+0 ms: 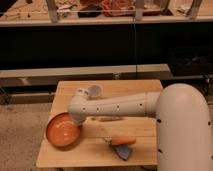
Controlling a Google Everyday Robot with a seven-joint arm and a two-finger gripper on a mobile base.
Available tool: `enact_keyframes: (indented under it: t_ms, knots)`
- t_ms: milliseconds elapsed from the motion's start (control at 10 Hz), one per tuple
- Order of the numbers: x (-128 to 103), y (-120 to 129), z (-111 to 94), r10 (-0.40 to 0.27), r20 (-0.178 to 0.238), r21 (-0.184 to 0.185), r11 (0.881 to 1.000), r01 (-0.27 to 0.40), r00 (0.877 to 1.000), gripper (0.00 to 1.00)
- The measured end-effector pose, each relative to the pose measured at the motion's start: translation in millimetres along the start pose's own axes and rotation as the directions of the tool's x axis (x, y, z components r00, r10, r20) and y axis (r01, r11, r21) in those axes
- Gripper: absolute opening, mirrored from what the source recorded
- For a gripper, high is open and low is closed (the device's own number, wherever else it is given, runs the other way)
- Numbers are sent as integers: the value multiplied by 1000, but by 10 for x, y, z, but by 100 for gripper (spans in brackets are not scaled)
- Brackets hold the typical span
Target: Push the ceramic bowl across the table
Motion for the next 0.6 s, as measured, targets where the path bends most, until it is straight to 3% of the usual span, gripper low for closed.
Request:
enact_keyframes:
  t_ms: [600]
  knots:
    - [-70,-37,-29,-24,19,-2,1000,24,1000,4]
